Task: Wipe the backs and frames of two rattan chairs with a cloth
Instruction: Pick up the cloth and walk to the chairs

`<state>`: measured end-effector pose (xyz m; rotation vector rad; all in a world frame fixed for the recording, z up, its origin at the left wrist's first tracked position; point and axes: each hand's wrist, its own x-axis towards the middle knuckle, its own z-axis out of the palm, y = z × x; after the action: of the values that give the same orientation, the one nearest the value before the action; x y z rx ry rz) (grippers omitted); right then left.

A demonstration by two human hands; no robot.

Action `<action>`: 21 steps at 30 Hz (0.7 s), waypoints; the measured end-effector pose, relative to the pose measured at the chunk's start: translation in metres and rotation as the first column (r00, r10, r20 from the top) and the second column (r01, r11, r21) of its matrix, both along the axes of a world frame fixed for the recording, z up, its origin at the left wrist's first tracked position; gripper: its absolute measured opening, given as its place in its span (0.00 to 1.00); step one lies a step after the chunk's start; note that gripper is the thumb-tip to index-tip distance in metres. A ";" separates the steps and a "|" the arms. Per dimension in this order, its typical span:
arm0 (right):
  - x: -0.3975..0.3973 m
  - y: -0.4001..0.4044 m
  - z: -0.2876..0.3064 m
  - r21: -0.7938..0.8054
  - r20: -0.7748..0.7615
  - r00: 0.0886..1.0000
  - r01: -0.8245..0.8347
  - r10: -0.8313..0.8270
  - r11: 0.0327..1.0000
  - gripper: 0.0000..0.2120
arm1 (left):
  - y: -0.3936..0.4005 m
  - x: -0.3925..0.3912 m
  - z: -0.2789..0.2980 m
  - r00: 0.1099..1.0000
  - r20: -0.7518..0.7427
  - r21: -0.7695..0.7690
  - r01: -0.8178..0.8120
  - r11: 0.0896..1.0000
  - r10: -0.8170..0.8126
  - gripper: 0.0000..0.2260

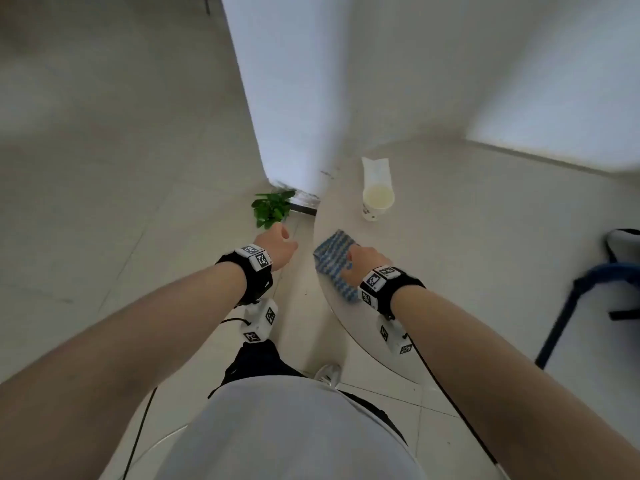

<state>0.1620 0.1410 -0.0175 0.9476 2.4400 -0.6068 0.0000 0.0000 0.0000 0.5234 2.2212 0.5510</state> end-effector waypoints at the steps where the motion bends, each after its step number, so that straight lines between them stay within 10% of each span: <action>1: -0.005 -0.004 -0.002 0.025 0.020 1.000 -0.012 0.011 1.000 0.12 | -0.004 -0.002 0.000 1.000 0.003 -0.007 -0.005 1.000 0.005 0.12; 21: -0.128 -0.024 -0.046 -0.015 0.451 0.891 0.063 -0.050 0.998 0.12 | -0.083 -0.169 -0.045 0.992 0.123 -0.089 0.003 0.996 0.008 0.13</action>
<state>0.0335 0.1167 -0.0632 1.0198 1.9898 -0.3858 -0.1691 -0.0827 -0.0447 0.4290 2.1182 0.4700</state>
